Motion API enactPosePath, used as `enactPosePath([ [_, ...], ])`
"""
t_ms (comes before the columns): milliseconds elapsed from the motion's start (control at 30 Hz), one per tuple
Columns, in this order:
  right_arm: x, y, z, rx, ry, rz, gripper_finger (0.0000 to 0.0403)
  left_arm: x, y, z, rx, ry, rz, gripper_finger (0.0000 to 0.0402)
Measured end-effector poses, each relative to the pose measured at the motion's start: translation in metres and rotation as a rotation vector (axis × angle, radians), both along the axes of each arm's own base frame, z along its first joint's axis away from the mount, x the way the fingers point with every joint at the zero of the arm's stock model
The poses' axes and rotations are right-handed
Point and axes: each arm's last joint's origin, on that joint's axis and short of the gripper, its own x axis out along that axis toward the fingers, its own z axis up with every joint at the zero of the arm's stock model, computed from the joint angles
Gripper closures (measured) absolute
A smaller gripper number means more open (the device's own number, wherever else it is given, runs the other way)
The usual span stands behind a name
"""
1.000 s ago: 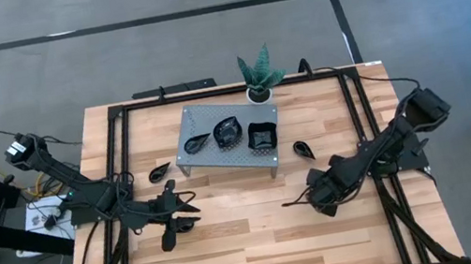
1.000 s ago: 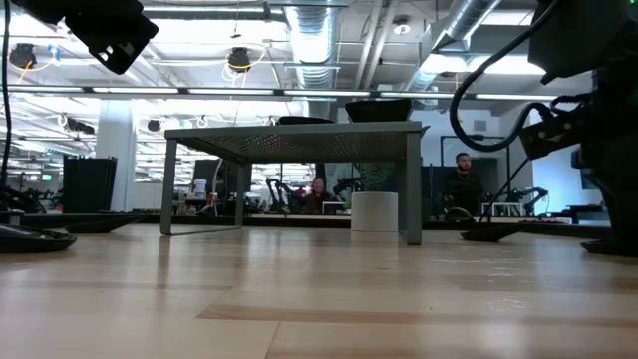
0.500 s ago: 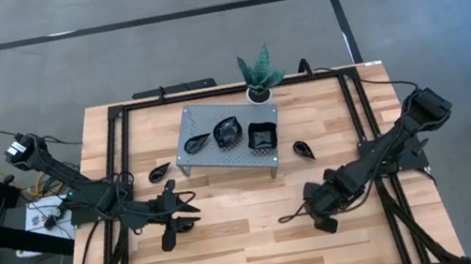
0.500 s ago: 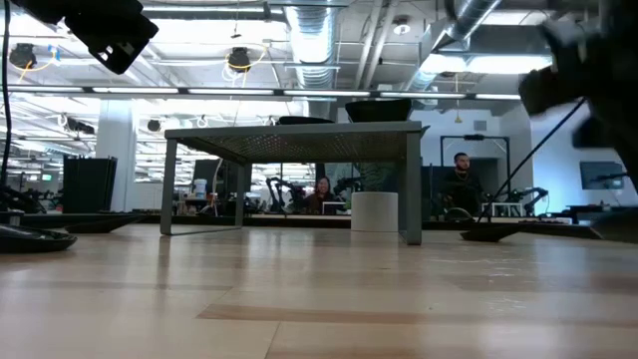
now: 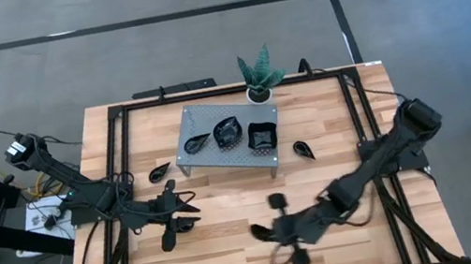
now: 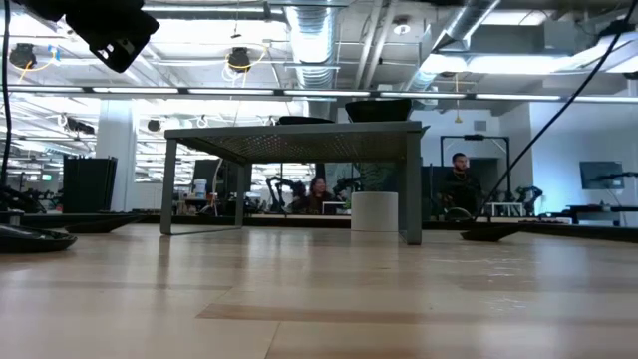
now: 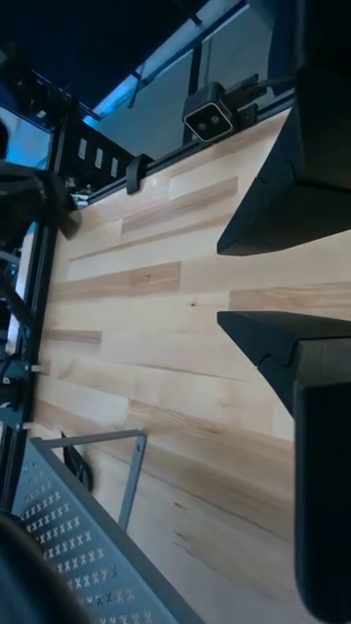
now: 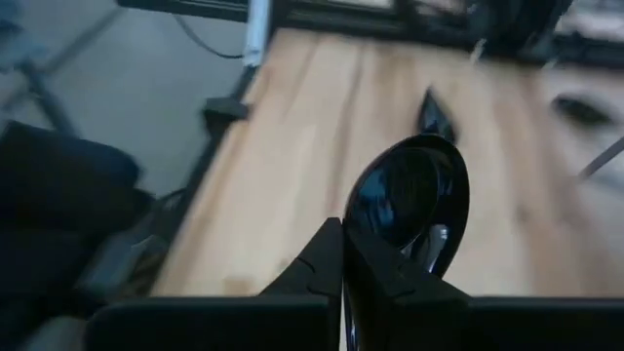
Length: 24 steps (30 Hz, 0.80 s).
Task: Pick & Place Mini shaped plates
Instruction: Stack the drop shaped plate on top of the drop shaped plate on the shelf
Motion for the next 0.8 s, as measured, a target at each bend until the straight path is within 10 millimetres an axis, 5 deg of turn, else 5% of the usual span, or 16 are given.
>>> enactPosePath([
  [200, 0.064, -0.015, 0.027, -0.252, 0.079, 0.068, 0.0396, -0.003, 0.0, 0.006, -0.024, -0.031, -0.007, 0.0298],
  [500, 0.112, -0.073, 0.08, -0.656, 0.236, 0.198, 0.0401, -0.025, 0.005, 0.03, 0.021, -0.168, -0.113, 0.0298],
  [800, 0.156, -0.162, 0.065, -0.855, 0.287, 0.237, 0.0402, -0.027, 0.006, 0.033, 0.027, -0.183, -0.116, 0.0298],
])
